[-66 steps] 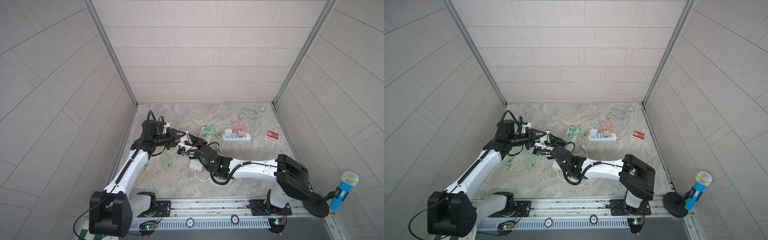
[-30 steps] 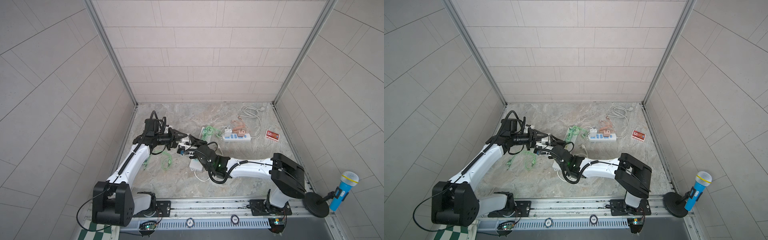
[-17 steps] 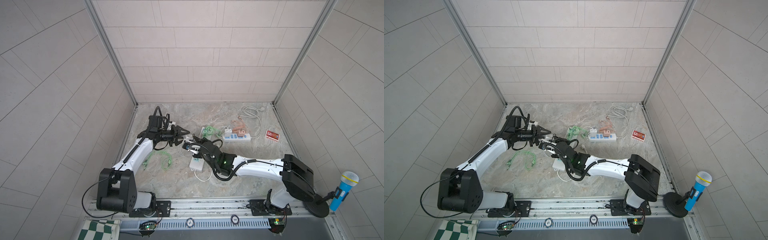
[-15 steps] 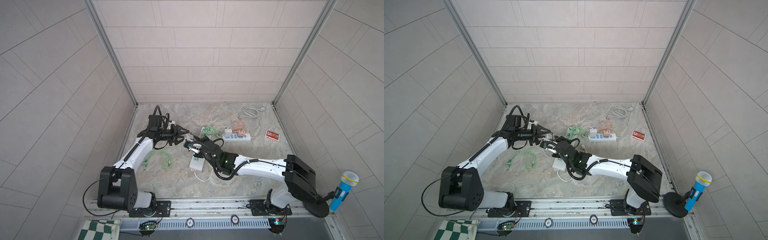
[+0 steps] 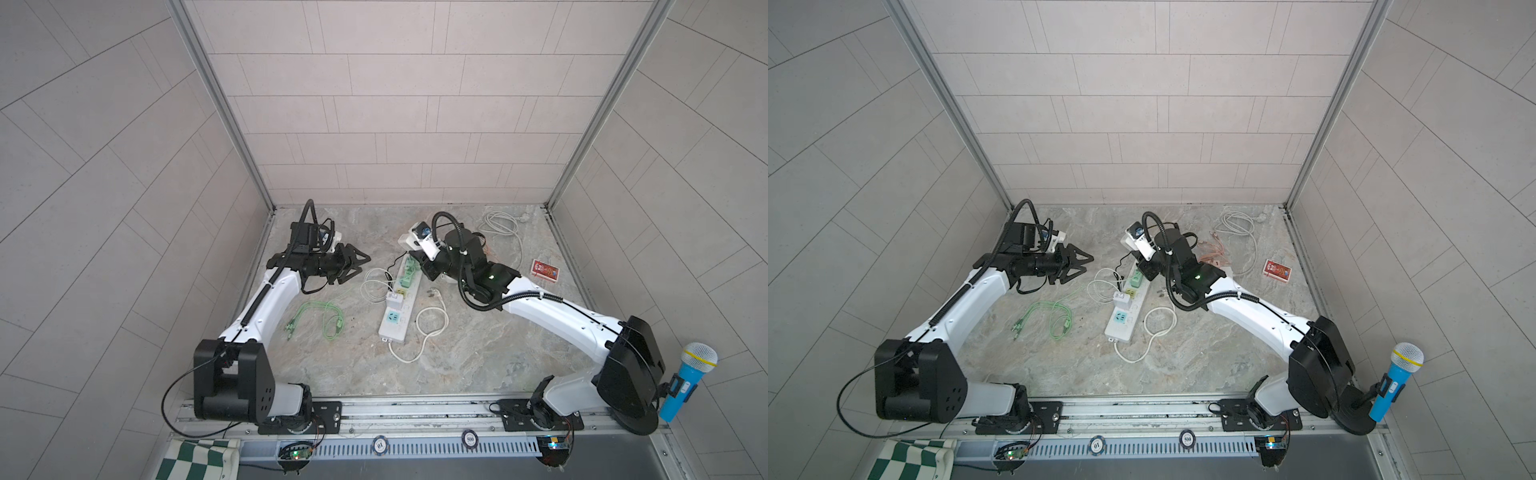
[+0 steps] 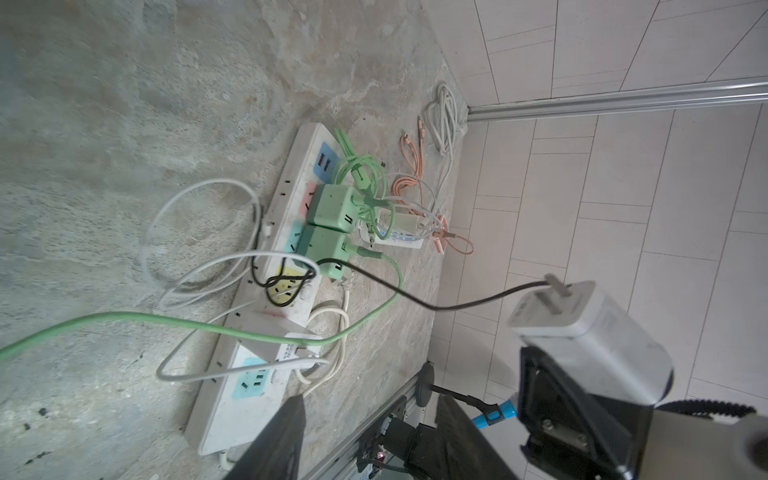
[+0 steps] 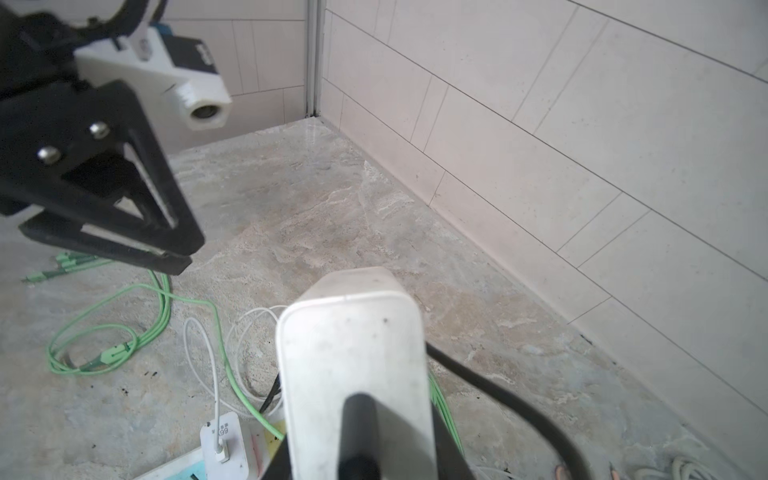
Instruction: Insert the plug
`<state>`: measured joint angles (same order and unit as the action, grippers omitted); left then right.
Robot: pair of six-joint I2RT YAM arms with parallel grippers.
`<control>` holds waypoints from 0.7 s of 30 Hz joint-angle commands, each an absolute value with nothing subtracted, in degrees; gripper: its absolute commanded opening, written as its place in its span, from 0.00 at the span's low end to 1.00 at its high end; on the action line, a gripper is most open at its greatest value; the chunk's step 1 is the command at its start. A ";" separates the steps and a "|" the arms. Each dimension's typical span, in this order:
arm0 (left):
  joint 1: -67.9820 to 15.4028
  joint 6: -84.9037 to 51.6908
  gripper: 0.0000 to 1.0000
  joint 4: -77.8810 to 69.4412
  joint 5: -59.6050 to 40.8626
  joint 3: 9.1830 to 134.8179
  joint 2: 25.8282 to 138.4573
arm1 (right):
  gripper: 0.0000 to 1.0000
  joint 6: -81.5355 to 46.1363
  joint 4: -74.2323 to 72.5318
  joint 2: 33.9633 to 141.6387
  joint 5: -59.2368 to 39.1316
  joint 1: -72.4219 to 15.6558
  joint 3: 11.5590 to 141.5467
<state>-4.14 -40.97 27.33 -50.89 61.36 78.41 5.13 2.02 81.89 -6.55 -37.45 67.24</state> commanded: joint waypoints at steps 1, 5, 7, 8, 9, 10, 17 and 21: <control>-3.82 -36.40 0.57 30.58 -48.12 61.60 75.12 | 0.00 -2.00 6.10 78.34 -14.65 -34.83 72.16; -3.79 -34.58 0.57 32.68 -45.54 62.03 72.58 | 0.00 -6.52 7.75 77.33 -16.22 -31.31 76.37; -3.84 -34.13 0.57 32.85 -44.60 61.75 71.82 | 0.00 -8.39 6.56 76.68 -18.01 -29.73 76.87; -3.87 -33.98 0.57 32.87 -44.32 61.54 71.56 | 0.00 -9.35 6.50 76.32 -17.72 -29.20 77.37; -3.81 -33.71 0.57 32.94 -44.22 61.37 71.43 | 0.00 -9.75 6.59 75.79 -17.13 -28.89 77.88; -3.84 -33.53 0.57 32.96 -44.21 61.27 71.39 | 0.00 -9.87 6.80 75.48 -16.58 -28.78 78.29; -3.82 -33.96 0.57 30.54 -44.89 59.01 71.45 | 0.00 -12.76 6.47 70.28 -12.13 -26.58 79.27; -3.84 -33.75 0.57 30.42 -44.41 58.20 71.02 | 0.00 -14.40 4.84 66.99 -8.16 -24.91 77.09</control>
<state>-4.14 -34.85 31.31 -44.84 58.96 72.20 -11.94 8.03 70.65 -11.68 -26.17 77.60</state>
